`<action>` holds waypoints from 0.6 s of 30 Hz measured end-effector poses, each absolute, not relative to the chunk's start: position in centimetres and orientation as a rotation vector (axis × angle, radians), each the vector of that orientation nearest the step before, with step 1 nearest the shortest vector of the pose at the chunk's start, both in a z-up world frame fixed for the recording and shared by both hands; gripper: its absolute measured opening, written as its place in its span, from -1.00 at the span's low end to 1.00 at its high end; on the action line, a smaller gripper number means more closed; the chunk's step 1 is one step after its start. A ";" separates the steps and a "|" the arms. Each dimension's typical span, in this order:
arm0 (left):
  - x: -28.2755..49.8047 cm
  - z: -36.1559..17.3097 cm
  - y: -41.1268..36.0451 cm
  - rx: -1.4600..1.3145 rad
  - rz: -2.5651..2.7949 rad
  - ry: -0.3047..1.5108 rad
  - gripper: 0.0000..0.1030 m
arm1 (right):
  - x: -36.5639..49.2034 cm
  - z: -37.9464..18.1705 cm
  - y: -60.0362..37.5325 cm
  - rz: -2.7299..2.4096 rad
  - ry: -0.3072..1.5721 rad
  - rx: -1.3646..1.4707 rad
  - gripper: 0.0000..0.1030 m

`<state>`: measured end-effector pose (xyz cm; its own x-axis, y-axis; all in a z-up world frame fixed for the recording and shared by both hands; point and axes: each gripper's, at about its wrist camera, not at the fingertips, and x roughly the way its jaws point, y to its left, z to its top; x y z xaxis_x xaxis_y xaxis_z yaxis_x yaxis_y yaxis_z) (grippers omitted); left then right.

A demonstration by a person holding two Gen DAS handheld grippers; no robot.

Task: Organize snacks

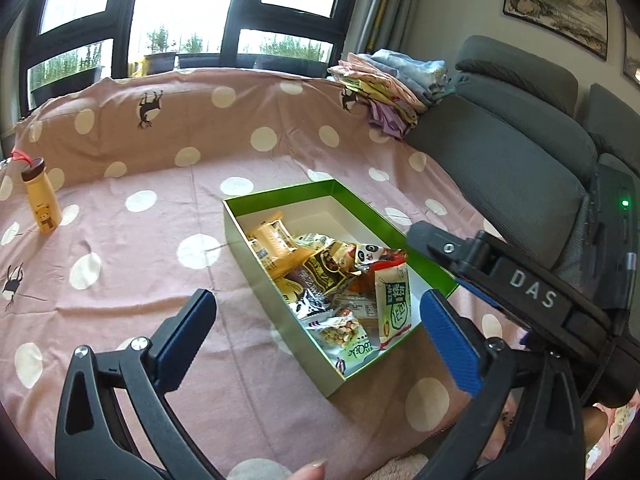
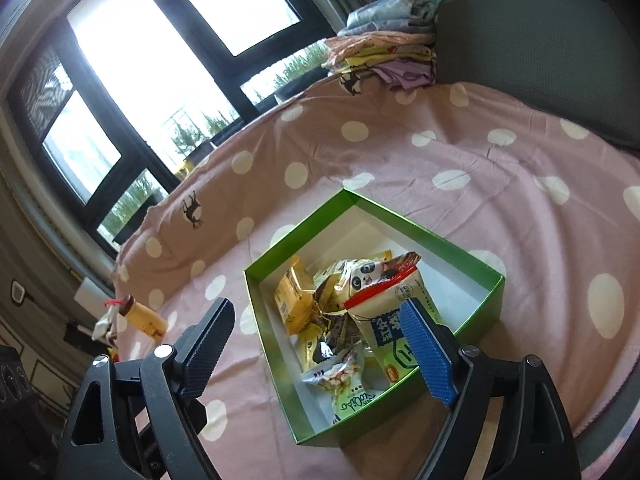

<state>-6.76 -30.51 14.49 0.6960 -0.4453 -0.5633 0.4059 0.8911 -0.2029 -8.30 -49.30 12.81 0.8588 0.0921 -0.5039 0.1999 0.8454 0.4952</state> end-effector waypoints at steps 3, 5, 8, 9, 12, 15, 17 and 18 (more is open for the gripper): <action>-7.2 14.8 -29.7 -0.065 -0.443 0.634 0.99 | -9.1 14.0 -48.5 -0.078 0.529 0.516 0.70; -7.4 15.0 -29.2 -0.064 -0.406 0.622 0.99 | -9.6 14.6 -48.0 -0.088 0.523 0.486 0.73; -7.5 15.3 -28.2 -0.093 -0.385 0.615 0.99 | -10.2 15.2 -47.5 -0.101 0.511 0.462 0.74; -7.5 15.3 -28.0 -0.101 -0.393 0.619 0.99 | -10.4 15.4 -47.2 -0.107 0.509 0.451 0.74; -7.5 15.3 -27.5 -0.111 -0.399 0.624 0.99 | -10.8 15.8 -46.5 -0.131 0.508 0.398 0.74; -7.5 15.3 -27.5 -0.108 -0.399 0.626 0.99 | -10.9 16.1 -46.0 -0.153 0.506 0.369 0.74; -7.4 15.2 -27.5 -0.116 -0.399 0.635 0.99 | -10.8 16.0 -45.9 -0.156 0.515 0.365 0.74; -7.3 15.1 -27.5 -0.121 -0.402 0.642 0.99 | -10.7 16.0 -45.9 -0.156 0.518 0.368 0.74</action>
